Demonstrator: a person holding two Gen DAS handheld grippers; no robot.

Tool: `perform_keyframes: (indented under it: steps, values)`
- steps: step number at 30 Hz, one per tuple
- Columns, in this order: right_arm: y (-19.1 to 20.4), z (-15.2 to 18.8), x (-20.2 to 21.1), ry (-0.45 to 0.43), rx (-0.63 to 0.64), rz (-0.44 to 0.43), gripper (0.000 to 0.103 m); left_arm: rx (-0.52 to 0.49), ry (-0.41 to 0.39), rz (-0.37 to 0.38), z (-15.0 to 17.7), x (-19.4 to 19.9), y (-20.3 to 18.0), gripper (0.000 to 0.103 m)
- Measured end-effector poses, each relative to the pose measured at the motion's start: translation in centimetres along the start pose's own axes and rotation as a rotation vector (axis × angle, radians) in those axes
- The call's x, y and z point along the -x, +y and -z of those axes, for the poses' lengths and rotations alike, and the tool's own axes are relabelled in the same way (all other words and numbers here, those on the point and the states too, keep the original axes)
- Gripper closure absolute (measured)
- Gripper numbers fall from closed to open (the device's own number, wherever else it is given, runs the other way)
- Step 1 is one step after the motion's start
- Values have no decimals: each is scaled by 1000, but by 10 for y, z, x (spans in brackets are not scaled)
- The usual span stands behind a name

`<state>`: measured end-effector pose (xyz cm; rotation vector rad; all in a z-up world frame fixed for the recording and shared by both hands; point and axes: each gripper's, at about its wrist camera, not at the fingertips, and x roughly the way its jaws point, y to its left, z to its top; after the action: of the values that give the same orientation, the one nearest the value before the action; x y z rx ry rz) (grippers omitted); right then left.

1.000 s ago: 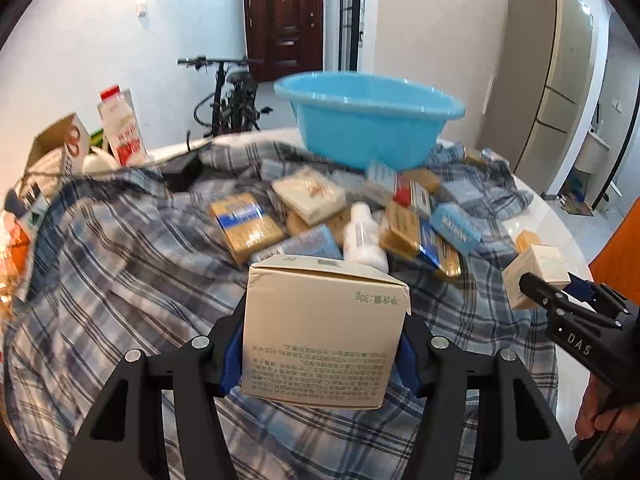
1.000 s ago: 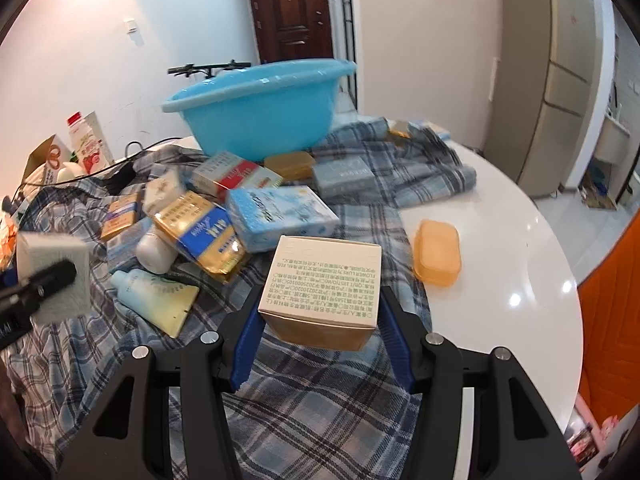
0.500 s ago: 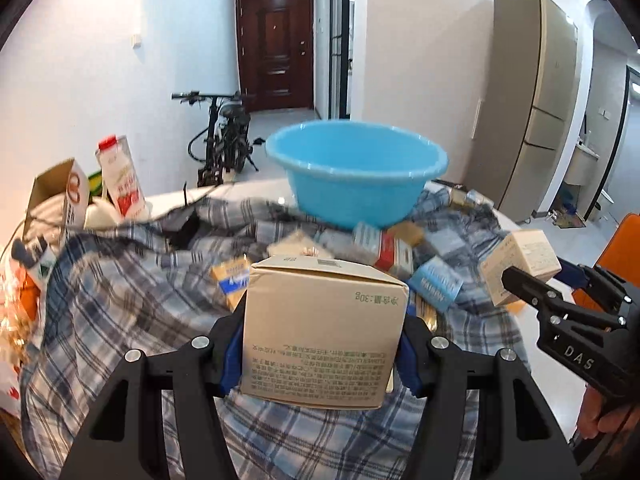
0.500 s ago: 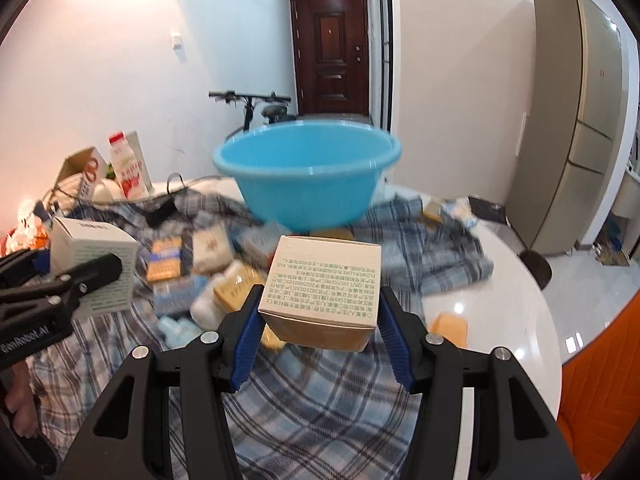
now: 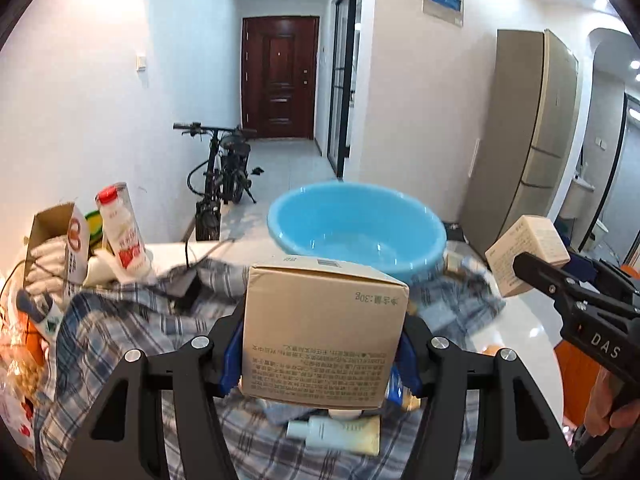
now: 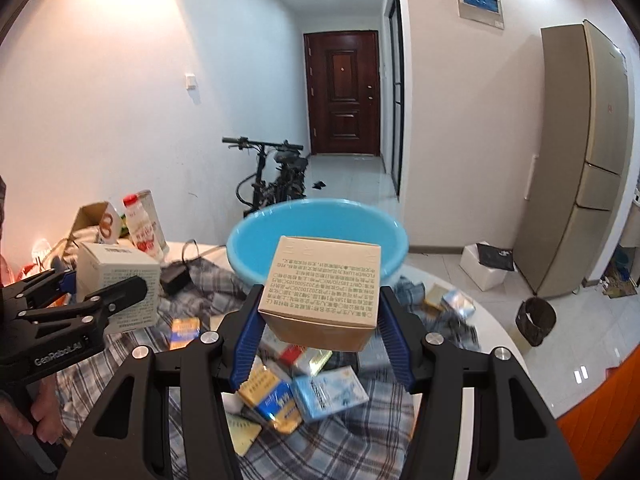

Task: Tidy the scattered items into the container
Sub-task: 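Lift both held boxes and carry them over the blue basin, then open the right gripper to drop the beige box into the basin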

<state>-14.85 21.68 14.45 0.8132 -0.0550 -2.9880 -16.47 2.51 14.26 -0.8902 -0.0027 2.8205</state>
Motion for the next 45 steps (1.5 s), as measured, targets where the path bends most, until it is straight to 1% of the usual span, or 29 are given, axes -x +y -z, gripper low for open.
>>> perform_keyframes:
  steps: [2,6,8,11,14,18,20,21,25,29,31,38,45]
  values:
    - [-2,-14,-1,-9,1,4,49,-6,-22,-6,-15,0,-3,40]
    - [-9,-36,-7,-25,4,40,49,-12,-55,-17,-38,-4,-9,40]
    - [-13,-47,-12,-26,-5,47,49,-2,-74,-25,-50,-10,-9,40]
    - [-20,-62,-20,-31,-20,66,49,22,-73,-50,-65,-26,-7,40]
    - [-28,-71,-27,-34,-40,64,50,36,-74,-59,-78,-41,-5,40]
    - [-35,-79,-44,-36,-70,57,50,-21,-99,-93,-92,-62,-13,40]
    - [-36,-80,-57,-20,-75,49,52,-20,-95,-86,-95,-75,-14,40]
    - [-36,-80,-65,-7,-77,42,54,-16,-90,-78,-96,-80,-13,40]
    - [-36,-74,-96,37,-86,21,54,-20,-74,-63,-95,-105,-14,40]
    - [-43,-57,-126,102,-112,1,55,-17,-7,-50,-86,-141,-12,40]
    - [-49,-47,-139,132,-128,3,57,-15,21,-52,-82,-156,-10,40]
    - [-58,-31,-176,203,-130,25,57,-17,111,-58,-69,-208,-12,40]
    - [-61,-22,-201,246,-134,17,57,-11,150,-52,-57,-232,-13,40]
